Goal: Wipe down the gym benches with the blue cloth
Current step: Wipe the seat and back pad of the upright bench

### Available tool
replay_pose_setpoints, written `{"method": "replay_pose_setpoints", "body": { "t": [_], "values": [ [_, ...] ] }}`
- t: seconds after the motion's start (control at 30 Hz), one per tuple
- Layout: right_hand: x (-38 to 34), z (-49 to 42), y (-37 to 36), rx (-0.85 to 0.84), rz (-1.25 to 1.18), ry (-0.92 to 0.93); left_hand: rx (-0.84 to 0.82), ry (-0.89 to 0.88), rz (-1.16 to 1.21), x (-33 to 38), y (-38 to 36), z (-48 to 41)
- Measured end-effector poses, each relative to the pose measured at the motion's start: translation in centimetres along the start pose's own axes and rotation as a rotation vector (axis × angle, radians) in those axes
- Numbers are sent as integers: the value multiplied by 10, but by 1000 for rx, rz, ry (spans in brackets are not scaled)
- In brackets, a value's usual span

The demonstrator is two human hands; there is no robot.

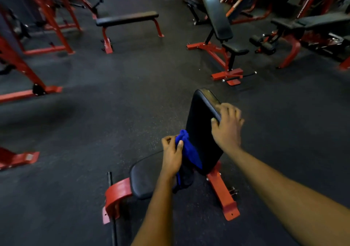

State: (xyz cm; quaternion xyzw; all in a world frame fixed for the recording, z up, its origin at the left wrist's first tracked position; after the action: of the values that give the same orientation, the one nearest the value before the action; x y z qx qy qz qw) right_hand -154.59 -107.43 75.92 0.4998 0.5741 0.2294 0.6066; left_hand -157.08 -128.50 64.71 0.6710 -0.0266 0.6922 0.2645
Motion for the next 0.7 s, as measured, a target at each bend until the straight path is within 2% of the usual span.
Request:
{"method": "replay_pose_setpoints", "body": {
  "t": [0.07, 0.17, 0.3, 0.43, 0.5, 0.7],
  "values": [
    [-38, 14, -18, -166, -188, 131, 12, -79, -62, 30, 38, 17],
    [-99, 29, -49, -503, -410, 172, 20, -161, -114, 67, 101, 40],
    [-190, 47, -75, -722, -607, 265, 1, -189, -191, 95, 185, 75],
    [-283, 61, -84, -765, -744, 362, -21, -192, -236, 101, 261, 109],
    [-320, 66, -91, -757, -739, 399, -8, -201, -274, 98, 295, 120],
    [-444, 89, -134, -578, -681, 447, 193, -238, -404, 63, 452, 163]
  ]
}}
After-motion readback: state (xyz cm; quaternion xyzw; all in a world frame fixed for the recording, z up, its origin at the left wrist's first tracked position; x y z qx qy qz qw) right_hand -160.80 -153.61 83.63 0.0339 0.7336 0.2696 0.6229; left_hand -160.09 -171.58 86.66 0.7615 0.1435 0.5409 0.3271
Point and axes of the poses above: each hand's wrist, its own z-axis away from the middle knuckle, its own y-axis out of the back of the hand, x = y × z, the point moved 10 cm from there along -z, towards the middle knuckle, and after that the axes turned 13 degrees about -x, right-handed, at the moved point
